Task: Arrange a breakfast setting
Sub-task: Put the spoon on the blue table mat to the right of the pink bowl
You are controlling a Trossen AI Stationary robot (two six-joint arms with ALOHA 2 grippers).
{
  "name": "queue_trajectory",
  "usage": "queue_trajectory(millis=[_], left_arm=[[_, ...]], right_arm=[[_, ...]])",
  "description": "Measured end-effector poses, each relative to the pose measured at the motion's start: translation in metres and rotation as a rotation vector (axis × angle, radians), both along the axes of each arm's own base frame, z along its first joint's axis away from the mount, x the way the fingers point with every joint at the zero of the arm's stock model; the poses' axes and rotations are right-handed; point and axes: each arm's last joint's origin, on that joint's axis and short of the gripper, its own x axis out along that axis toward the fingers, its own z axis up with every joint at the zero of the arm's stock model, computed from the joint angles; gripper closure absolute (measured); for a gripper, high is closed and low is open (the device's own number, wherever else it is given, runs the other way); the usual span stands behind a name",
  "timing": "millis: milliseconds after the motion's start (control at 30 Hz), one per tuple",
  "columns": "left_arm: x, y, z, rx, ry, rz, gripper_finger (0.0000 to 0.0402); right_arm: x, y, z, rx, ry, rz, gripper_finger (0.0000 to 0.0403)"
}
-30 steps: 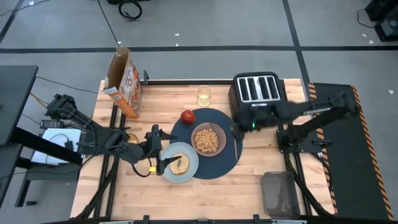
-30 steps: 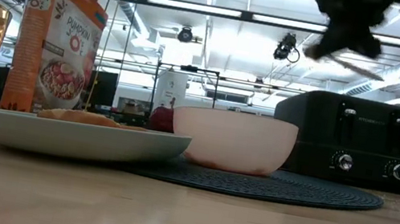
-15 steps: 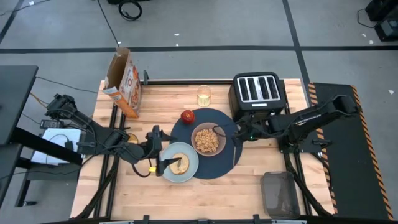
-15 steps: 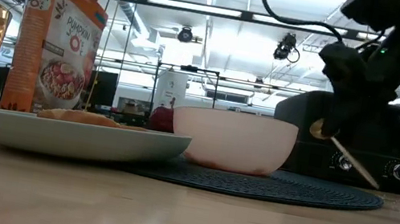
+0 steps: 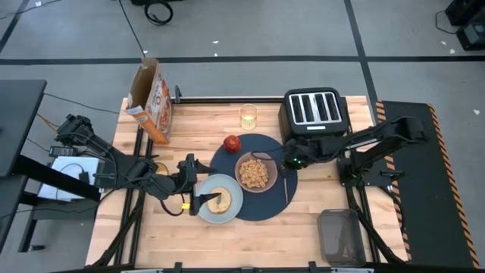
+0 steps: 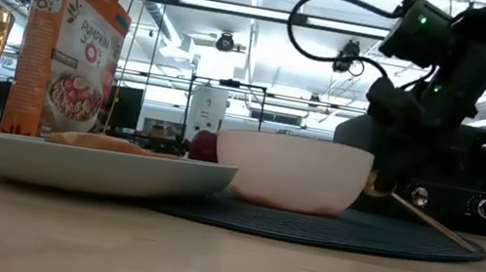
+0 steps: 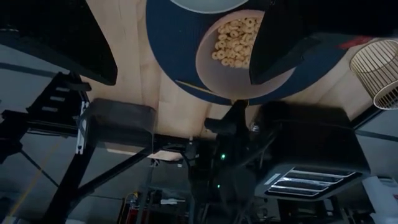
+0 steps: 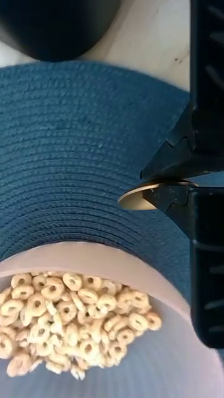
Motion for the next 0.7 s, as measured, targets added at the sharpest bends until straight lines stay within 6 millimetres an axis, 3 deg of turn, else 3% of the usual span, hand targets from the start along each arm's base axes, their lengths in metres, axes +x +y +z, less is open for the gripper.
queue_trajectory(millis=[267, 533, 700], left_arm=[[0.0, 0.0, 0.0, -0.009, -0.004, 0.003, 0.0031], [0.0, 0.0, 0.0, -0.008, -0.003, 0.002, 0.0031], [0.0, 0.0, 0.0, -0.006, 0.0, 0.002, 0.0031]], right_arm=[[0.0, -0.004, -0.006, -0.014, 0.039, -0.023, 0.0385], [-0.015, -0.005, 0.014, 0.068, 0.015, -0.061, 0.0389], [-0.02, -0.006, 0.013, 0.081, 0.021, -0.144, 0.0389]])
